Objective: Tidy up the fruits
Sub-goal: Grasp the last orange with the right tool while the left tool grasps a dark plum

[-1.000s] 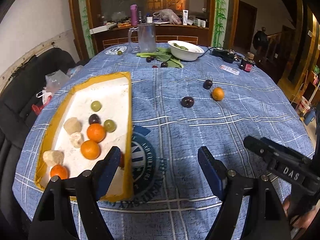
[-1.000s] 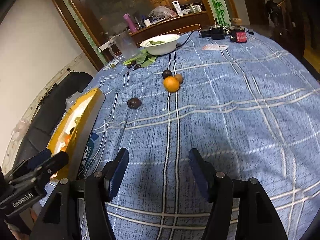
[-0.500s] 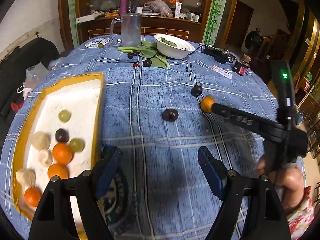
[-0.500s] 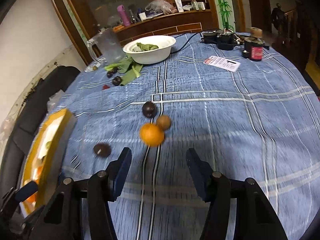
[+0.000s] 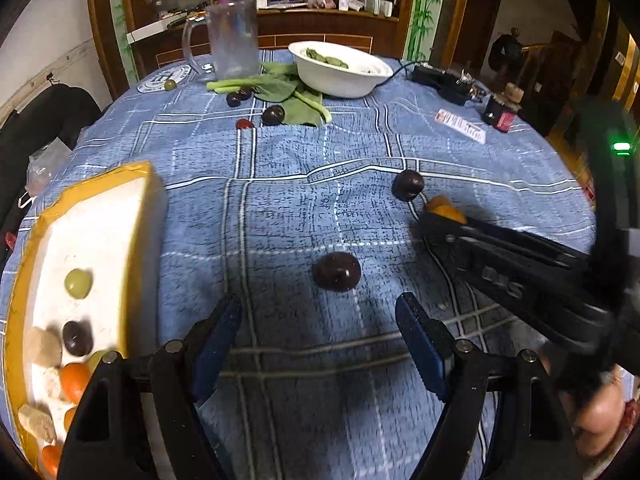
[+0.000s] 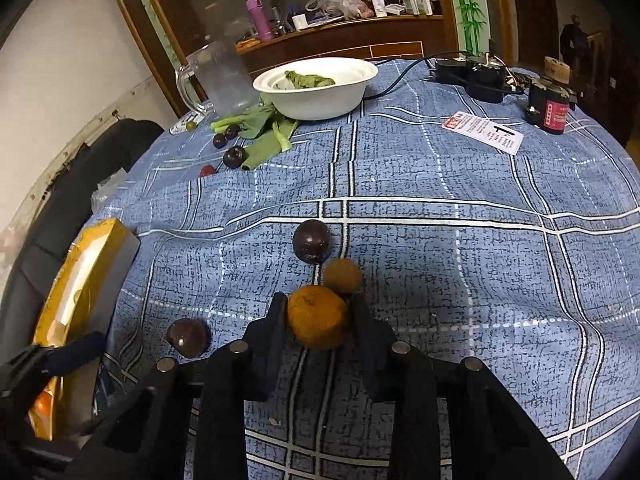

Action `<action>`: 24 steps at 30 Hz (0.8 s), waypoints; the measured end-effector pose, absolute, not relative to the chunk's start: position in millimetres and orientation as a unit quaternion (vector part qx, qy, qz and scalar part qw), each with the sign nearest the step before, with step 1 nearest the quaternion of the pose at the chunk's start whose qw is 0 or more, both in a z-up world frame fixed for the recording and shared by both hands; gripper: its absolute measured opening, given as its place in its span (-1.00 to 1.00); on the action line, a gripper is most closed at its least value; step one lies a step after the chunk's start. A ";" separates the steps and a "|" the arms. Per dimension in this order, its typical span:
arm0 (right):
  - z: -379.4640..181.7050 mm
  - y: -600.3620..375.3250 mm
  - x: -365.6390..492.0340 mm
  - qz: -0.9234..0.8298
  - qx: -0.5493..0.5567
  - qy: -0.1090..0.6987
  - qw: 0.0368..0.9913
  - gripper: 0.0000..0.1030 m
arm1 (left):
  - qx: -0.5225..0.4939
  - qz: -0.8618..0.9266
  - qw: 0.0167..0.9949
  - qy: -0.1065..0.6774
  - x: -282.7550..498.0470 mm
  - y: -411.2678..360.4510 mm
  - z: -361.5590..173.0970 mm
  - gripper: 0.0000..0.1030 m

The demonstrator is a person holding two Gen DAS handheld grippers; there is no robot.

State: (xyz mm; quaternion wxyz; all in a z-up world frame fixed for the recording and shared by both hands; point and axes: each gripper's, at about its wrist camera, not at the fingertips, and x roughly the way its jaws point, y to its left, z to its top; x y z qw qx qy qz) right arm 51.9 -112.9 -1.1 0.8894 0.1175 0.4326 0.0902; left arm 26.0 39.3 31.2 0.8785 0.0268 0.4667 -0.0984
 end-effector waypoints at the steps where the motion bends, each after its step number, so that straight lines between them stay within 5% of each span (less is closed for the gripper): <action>1: 0.1 -114.7 50.8 0.092 0.121 0.430 0.890 -0.35 | 0.027 -0.097 0.880 0.464 29.8 36.9 29.6 0.51; 12: 10.2 -135.3 41.7 0.099 0.167 0.419 0.887 -0.35 | 0.061 -0.084 0.875 0.473 52.4 12.7 7.7 0.46; 14: 12.6 -137.9 39.9 0.098 0.172 0.415 0.888 -0.34 | 0.069 -0.085 0.878 0.466 48.9 9.4 7.4 -0.04; 15: 13.3 -138.8 39.0 0.098 0.173 0.414 0.888 -0.34 | 0.068 -0.088 0.879 0.464 47.7 9.2 8.4 -0.44; 16: 13.6 -139.1 38.8 0.098 0.173 0.413 0.889 -0.34 | 0.078 -0.076 0.882 0.459 45.7 8.1 9.5 -0.53; 24: 18.9 -142.0 33.7 0.102 0.181 0.403 0.891 -0.34 | 0.037 -0.088 0.897 0.431 23.1 19.9 33.4 -0.54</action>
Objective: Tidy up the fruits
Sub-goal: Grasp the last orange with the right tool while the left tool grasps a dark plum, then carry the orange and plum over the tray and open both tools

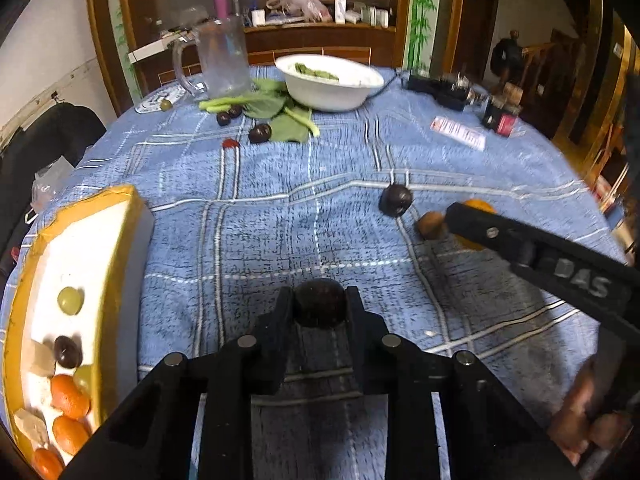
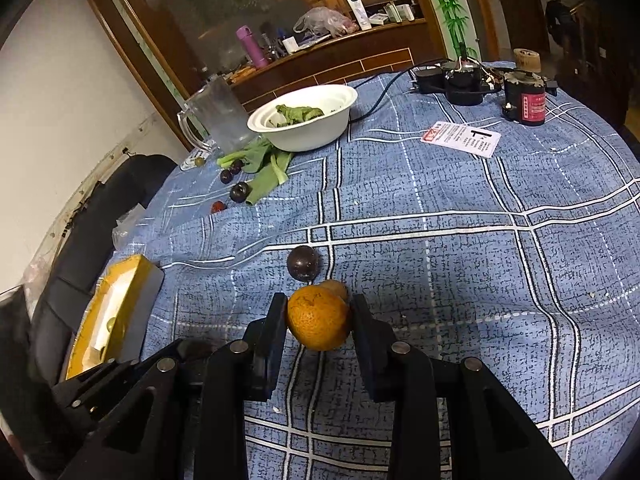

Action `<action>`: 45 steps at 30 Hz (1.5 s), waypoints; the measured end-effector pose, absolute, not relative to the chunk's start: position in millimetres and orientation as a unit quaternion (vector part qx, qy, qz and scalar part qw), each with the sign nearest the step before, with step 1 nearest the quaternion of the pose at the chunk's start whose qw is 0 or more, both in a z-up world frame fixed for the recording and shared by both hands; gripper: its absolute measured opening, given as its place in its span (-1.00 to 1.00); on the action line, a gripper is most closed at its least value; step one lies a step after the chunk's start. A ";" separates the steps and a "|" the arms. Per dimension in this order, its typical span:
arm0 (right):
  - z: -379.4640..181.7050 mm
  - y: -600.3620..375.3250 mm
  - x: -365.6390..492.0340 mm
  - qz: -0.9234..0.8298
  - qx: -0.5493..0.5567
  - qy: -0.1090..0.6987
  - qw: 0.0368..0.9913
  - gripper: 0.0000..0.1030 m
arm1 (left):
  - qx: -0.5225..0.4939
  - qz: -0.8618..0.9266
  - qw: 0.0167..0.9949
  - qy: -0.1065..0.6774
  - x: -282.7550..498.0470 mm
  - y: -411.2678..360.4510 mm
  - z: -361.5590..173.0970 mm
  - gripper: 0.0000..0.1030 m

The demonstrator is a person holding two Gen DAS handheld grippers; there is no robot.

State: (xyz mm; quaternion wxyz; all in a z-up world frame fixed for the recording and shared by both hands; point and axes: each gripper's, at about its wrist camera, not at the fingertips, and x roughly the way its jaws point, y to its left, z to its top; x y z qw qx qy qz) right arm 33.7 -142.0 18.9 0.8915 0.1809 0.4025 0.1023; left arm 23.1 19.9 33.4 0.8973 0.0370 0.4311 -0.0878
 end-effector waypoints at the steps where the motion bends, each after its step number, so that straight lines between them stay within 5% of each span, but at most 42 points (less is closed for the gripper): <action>1: 20.1 -142.3 32.8 0.105 0.183 0.400 0.892 -0.34 | 0.028 -0.089 0.899 0.428 18.3 23.1 38.1 -0.54; 18: 36.5 -101.2 5.3 0.144 0.143 0.369 0.907 -0.34 | -0.087 0.034 0.921 0.377 -67.5 193.7 102.7 -0.52; 26: 57.1 -6.0 -42.6 0.239 0.111 0.385 0.884 -0.33 | -0.160 0.080 0.901 0.394 -81.1 281.3 72.3 -0.52; 45: 21.9 169.3 -80.9 0.328 -0.085 0.438 0.833 -0.28 | -0.155 0.059 0.871 0.462 -20.8 312.7 40.9 -0.48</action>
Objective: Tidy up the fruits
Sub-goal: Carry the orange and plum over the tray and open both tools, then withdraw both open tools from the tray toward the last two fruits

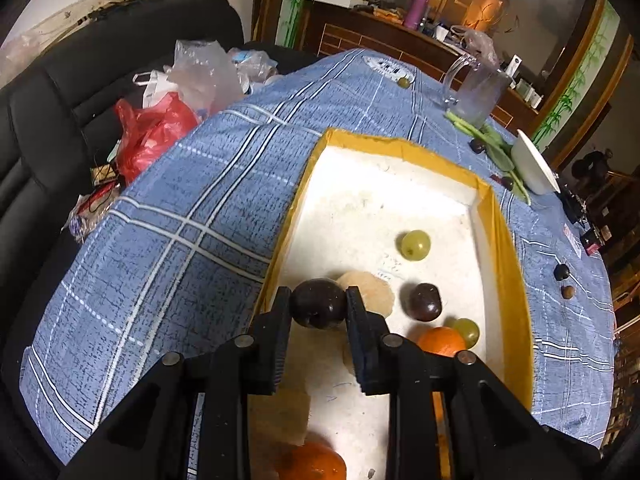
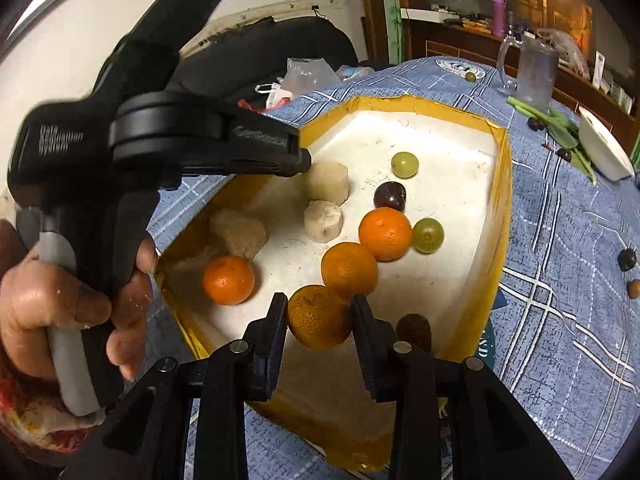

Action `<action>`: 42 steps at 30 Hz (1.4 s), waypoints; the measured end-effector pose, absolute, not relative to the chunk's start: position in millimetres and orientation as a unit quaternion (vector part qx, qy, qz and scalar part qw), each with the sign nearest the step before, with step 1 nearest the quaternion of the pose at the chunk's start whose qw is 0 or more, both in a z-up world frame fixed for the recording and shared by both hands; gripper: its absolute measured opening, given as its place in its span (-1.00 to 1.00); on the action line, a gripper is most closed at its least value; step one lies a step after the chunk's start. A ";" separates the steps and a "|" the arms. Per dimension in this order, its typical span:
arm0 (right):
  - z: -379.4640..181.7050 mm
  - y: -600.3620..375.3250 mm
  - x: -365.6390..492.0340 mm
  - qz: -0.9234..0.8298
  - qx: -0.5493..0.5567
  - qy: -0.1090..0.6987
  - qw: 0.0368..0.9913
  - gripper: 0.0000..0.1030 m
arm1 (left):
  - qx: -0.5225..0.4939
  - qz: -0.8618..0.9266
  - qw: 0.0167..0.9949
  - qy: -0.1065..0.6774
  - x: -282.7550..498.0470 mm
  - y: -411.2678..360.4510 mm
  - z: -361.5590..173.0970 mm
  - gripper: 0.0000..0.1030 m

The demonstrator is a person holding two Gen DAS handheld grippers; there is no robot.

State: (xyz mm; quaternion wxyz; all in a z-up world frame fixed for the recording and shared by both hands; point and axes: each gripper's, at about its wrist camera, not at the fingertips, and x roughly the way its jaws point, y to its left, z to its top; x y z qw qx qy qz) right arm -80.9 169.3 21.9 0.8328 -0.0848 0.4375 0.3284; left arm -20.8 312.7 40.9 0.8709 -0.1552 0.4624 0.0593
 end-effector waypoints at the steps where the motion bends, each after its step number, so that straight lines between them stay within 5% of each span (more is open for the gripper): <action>1: 21.6 172.0 -82.4 0.327 -0.091 0.434 0.834 -0.24 | -0.156 0.057 0.871 0.463 -22.3 312.3 40.3 -0.42; 6: 22.0 175.3 -87.4 0.347 -0.089 0.430 0.829 0.03 | -0.154 0.054 0.878 0.451 -34.2 305.3 51.2 0.14; 12: 34.2 144.3 -93.6 0.330 -0.037 0.417 0.846 0.06 | -0.165 0.063 0.890 0.419 -63.1 296.6 72.6 0.46; 25: 59.8 24.5 -112.4 0.233 0.123 0.367 0.892 0.40 | -0.064 0.086 0.926 0.362 -111.7 215.3 101.0 0.49; 42: 61.7 -38.2 -140.7 0.187 0.177 0.350 0.901 0.41 | 0.015 0.047 0.935 0.350 -130.0 143.7 111.2 0.56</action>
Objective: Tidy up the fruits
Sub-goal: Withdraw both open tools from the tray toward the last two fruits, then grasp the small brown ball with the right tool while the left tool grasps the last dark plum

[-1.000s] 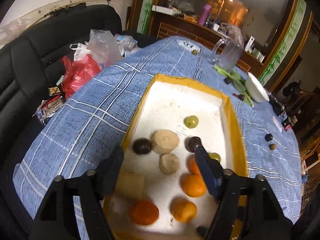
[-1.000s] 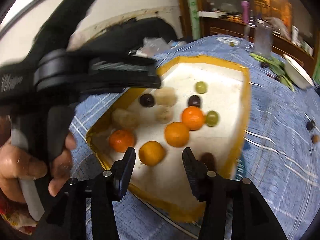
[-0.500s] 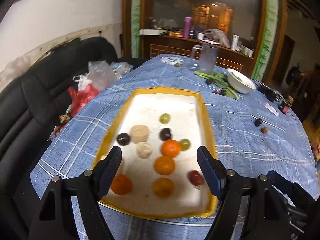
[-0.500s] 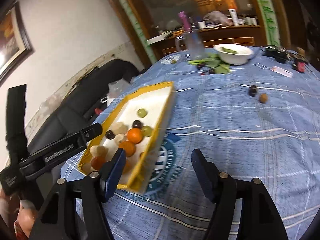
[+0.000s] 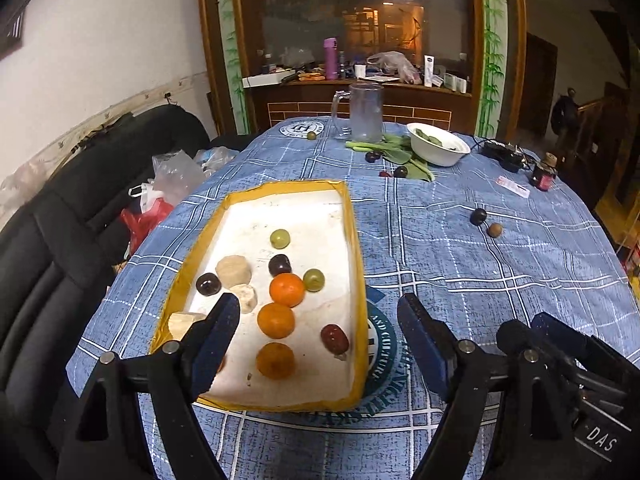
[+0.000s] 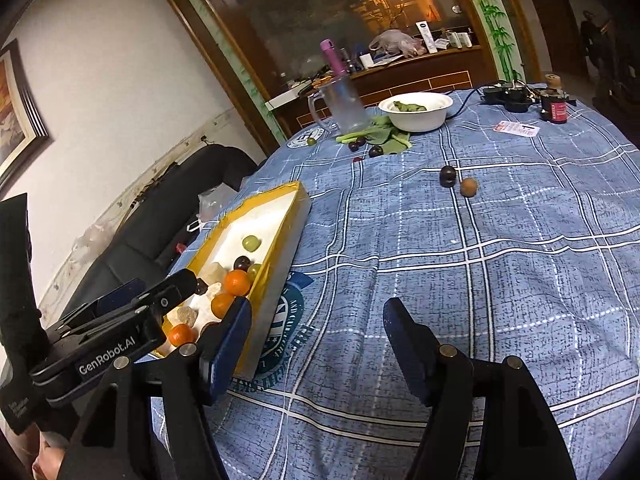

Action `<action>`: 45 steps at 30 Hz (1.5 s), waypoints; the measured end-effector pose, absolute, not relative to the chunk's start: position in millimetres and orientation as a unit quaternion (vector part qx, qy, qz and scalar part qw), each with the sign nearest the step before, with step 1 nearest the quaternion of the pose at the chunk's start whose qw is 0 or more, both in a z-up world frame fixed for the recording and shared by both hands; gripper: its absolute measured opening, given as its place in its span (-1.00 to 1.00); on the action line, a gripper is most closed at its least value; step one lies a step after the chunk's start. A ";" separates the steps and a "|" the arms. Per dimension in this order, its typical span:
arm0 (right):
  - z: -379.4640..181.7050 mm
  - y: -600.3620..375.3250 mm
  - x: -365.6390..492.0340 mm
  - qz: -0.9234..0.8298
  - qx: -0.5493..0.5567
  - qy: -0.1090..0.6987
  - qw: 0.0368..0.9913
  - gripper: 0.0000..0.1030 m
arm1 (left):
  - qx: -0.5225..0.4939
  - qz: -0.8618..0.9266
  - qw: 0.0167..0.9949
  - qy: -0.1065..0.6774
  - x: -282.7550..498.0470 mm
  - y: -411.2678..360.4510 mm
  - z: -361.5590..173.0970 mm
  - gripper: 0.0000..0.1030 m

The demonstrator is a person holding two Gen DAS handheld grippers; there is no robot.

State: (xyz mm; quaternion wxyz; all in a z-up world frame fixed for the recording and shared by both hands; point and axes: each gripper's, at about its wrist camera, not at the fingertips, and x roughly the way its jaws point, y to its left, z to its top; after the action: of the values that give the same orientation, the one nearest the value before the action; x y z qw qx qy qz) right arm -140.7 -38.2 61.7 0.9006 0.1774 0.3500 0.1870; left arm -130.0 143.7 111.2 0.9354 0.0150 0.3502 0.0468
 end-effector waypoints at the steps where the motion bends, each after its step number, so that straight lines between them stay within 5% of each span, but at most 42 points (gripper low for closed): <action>1: 61.7 -39.0 -141.4 0.186 0.178 0.350 0.901 0.41 | 0.016 0.045 0.935 0.351 -130.9 141.9 111.0 0.56; 27: 43.8 -133.2 -66.7 0.059 0.137 0.392 0.908 0.41 | -0.020 -0.006 0.920 0.391 -98.5 131.5 83.2 0.56; 31: 30.5 -137.9 -13.4 0.052 0.124 0.408 0.903 0.06 | -0.021 -0.032 0.919 0.391 -91.0 123.7 82.8 0.56; 40: -4.2 -116.0 69.0 0.044 0.097 0.434 0.895 0.01 | -0.027 -0.035 0.911 0.410 -63.7 122.4 75.8 0.56; 43: -4.0 -109.0 75.6 0.051 0.083 0.436 0.895 -0.57 | -0.034 -0.042 0.905 0.421 -53.7 118.7 72.0 0.56; 45: -4.7 -106.6 74.8 0.054 0.077 0.434 0.896 -0.57 | -0.042 -0.050 0.902 0.428 -46.7 115.1 72.0 0.56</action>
State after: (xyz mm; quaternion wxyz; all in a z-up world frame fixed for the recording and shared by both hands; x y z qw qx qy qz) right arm 74.8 -106.6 -4.7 0.8960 0.0772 0.4340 0.0539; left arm -46.7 115.1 72.0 0.9015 -0.0419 0.4278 -0.0497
